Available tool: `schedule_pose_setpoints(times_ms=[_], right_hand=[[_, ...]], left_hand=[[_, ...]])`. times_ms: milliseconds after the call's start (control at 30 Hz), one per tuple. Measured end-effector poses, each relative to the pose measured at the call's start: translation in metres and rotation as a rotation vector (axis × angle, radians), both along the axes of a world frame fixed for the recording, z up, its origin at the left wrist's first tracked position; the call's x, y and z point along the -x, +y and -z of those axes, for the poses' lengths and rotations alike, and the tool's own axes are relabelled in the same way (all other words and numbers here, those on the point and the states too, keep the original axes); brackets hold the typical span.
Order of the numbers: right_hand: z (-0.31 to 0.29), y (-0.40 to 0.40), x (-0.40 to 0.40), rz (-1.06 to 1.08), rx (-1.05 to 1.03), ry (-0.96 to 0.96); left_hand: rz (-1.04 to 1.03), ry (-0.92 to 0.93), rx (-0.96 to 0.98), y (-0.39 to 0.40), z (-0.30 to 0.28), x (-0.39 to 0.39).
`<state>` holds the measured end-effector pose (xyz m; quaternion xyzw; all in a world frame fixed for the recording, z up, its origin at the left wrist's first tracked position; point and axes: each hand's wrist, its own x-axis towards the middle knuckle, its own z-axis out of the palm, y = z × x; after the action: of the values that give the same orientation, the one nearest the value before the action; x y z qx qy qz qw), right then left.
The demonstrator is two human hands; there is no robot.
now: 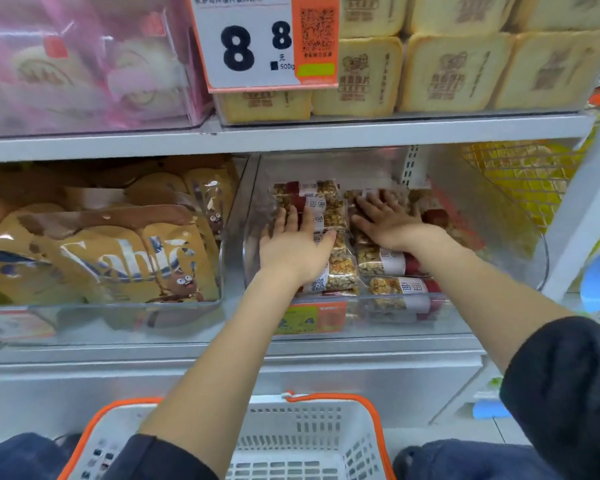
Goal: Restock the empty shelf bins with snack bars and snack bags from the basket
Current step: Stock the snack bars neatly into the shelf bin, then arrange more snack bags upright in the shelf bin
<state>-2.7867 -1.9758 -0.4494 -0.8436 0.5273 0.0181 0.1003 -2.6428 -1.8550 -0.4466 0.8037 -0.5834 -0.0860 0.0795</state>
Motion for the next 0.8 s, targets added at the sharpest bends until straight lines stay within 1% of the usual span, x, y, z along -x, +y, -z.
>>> schedule_pose_setpoints(times_ms=[100, 167, 200, 267, 300, 333, 367, 433, 467, 500, 533, 567, 600, 667, 700, 733, 800], right_hand=[[0.013, -0.016, -0.007, 0.005, -0.052, 0.063], [0.006, -0.012, -0.004, 0.016, -0.105, -0.004], [-0.001, -0.005, -0.002, 0.033, -0.138, -0.098], [-0.015, 0.019, 0.003, 0.107, -0.147, -0.389], [-0.022, 0.036, 0.005, 0.121, -0.105, -0.519], [-0.03, 0.058, 0.006, 0.107, -0.042, -0.61], [-0.038, 0.08, 0.005, 0.065, 0.027, -0.672], [-0.049, 0.122, -0.001, -0.085, 0.132, -0.786], [-0.055, 0.142, -0.01, -0.17, 0.138, -0.836], [-0.062, 0.161, -0.022, -0.258, 0.113, -0.865], [-0.069, 0.177, -0.037, -0.342, 0.08, -0.858], [-0.075, 0.189, -0.054, -0.415, 0.066, -0.807], [-0.079, 0.199, -0.073, -0.468, 0.08, -0.739], [-0.086, 0.208, -0.112, -0.505, 0.177, -0.645], [-0.088, 0.209, -0.13, -0.487, 0.238, -0.588], [-0.089, 0.207, -0.147, -0.453, 0.299, -0.495], [-0.089, 0.203, -0.173, -0.372, 0.4, -0.279]], left_hand=[[0.005, 0.023, -0.004, 0.0, -0.001, 0.0], [0.004, 0.038, 0.0, 0.0, 0.0, 0.0], [0.003, 0.043, 0.011, 0.001, 0.0, 0.0], [0.018, 0.079, 0.09, 0.007, -0.006, 0.001], [0.039, 0.108, 0.178, 0.014, -0.012, 0.002], [0.074, 0.149, 0.288, 0.023, -0.019, 0.003], [0.126, 0.206, 0.392, 0.037, -0.027, 0.004], [0.297, 0.3, 0.515, 0.079, -0.041, 0.003], [0.407, 0.289, 0.557, 0.104, -0.048, -0.001], [0.505, 0.235, 0.584, 0.129, -0.053, -0.009], [0.573, 0.159, 0.603, 0.152, -0.055, -0.021], [0.594, 0.091, 0.617, 0.173, -0.056, -0.038], [0.574, 0.036, 0.623, 0.192, -0.056, -0.058], [0.462, -0.074, 0.648, 0.22, -0.056, -0.103], [0.377, -0.124, 0.657, 0.23, -0.054, -0.127], [0.282, -0.157, 0.667, 0.238, -0.052, -0.15], [0.093, -0.148, 0.685, 0.247, -0.046, -0.192]])
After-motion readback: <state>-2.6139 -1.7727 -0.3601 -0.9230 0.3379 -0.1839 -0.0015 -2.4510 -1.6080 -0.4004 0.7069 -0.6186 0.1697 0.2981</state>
